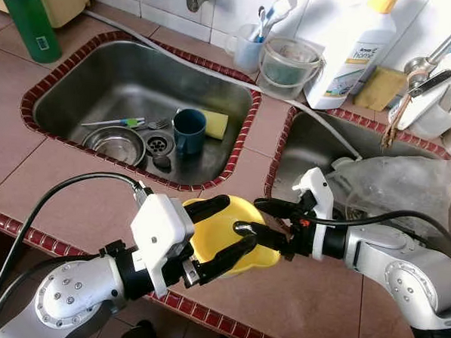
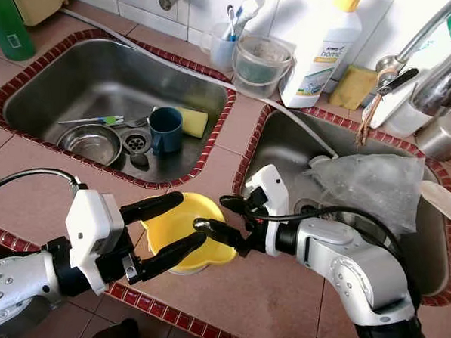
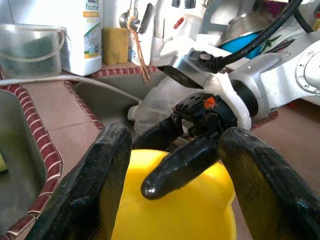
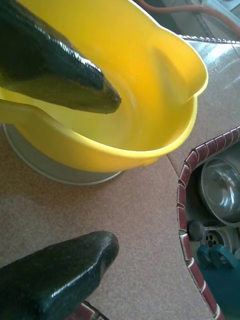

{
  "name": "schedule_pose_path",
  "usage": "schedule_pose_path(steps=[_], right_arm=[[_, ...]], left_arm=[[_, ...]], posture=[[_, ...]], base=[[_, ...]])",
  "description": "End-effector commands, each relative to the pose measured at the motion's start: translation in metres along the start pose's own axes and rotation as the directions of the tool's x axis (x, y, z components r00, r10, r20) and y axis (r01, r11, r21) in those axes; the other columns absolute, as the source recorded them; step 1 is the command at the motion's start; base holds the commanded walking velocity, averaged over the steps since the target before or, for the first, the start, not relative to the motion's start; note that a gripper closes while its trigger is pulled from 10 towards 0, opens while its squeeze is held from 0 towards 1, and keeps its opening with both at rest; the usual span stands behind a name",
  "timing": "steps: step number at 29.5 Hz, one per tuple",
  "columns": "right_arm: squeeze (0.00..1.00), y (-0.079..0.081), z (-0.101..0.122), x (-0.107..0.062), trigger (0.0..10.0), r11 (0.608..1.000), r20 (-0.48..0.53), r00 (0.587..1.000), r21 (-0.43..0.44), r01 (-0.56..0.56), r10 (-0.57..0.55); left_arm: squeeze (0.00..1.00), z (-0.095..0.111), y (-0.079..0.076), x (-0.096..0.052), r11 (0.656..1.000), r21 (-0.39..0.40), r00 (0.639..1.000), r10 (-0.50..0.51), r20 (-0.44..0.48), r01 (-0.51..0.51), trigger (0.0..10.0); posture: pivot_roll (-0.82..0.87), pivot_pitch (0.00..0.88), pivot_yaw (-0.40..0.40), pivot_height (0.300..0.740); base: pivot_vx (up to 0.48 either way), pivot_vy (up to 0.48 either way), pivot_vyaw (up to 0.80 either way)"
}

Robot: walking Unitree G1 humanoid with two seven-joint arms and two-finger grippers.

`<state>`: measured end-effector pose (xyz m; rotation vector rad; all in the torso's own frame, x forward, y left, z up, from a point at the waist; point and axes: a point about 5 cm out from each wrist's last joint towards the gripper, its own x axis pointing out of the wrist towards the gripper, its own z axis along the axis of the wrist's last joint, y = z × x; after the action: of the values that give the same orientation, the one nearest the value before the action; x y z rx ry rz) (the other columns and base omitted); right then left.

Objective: Kitchen organization

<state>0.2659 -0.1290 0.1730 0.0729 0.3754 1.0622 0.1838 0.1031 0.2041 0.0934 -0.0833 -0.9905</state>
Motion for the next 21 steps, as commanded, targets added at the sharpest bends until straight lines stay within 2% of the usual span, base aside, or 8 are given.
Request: schedule_pose_path(steps=[1,7,21], right_arm=[[0.00,-0.0027,-0.0009,-0.0027,0.0,1.000,-0.029,1.000,-0.020,0.005,-0.005],[0.00,-0.0052,0.0017,-0.0030,0.0,1.000,-0.031,0.999,-0.031,0.005,-0.006],[0.00,-0.0064,0.0052,-0.0010,0.0,1.000,-0.017,1.000,-0.025,-0.005,0.004]], left_arm=[[0.00,0.0037,-0.0086,-0.0006,1.000,-0.007,1.000,-0.029,0.011,0.029,10.0],[0.00,-0.0012,-0.0112,-0.0040,0.999,-0.005,0.998,-0.051,-0.024,0.051,10.0],[0.00,0.0003,-0.0119,-0.0029,0.998,-0.011,0.998,-0.058,-0.018,0.057,10.0]], posture=[[-0.04,0.262,-0.145,0.740],[-0.04,0.259,-0.144,0.740],[-0.04,0.252,-0.145,0.740]], base=[[0.000,0.000,0.00],[0.000,0.000,0.00],[0.000,0.000,0.00]])
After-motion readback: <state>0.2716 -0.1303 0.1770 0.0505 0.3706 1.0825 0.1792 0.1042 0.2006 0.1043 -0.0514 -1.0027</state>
